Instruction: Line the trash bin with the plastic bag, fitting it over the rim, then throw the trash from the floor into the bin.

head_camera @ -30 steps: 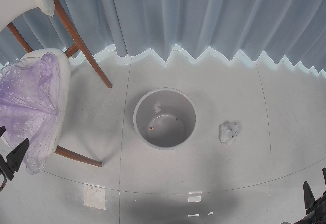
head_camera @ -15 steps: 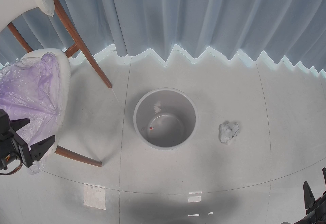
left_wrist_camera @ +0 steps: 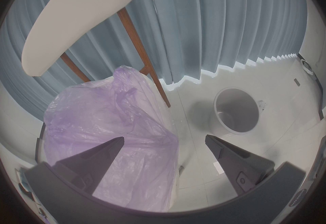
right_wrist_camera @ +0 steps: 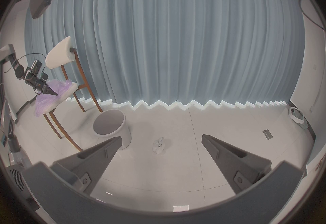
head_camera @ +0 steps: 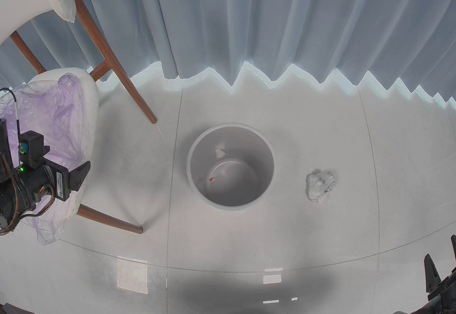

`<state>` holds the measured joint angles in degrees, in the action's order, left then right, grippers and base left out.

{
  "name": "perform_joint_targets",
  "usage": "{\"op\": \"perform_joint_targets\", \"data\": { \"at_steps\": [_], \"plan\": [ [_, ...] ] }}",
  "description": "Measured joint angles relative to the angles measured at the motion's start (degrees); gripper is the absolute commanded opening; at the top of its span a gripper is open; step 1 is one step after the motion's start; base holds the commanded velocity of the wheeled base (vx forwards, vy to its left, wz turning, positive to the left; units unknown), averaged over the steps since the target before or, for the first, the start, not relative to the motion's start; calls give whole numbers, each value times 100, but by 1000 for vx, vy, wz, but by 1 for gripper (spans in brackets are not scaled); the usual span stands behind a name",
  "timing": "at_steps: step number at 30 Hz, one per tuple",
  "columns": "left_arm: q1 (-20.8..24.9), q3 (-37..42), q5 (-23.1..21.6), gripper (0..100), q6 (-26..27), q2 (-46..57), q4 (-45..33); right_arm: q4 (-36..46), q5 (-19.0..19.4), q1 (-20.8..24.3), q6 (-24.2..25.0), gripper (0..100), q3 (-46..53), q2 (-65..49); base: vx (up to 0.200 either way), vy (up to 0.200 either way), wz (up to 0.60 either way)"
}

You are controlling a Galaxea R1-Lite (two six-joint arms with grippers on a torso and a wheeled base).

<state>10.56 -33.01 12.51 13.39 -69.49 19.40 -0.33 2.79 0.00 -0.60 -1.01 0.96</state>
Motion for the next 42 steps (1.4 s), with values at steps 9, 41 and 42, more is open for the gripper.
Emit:
{"op": "perform_joint_targets", "data": {
  "at_steps": [9,41,42],
  "plan": [
    [16,-375,438,100,32,-617,45,0,0,0,-9,100,0,0,0,0,0],
    [-94,-1029,750,0,267,-1538,69,0,10,0,-16,100,0,0,0,0,0],
    [-102,-1025,747,0,262,-1538,72,0,7,0,-16,100,0,0,0,0,0]
  ]
}}
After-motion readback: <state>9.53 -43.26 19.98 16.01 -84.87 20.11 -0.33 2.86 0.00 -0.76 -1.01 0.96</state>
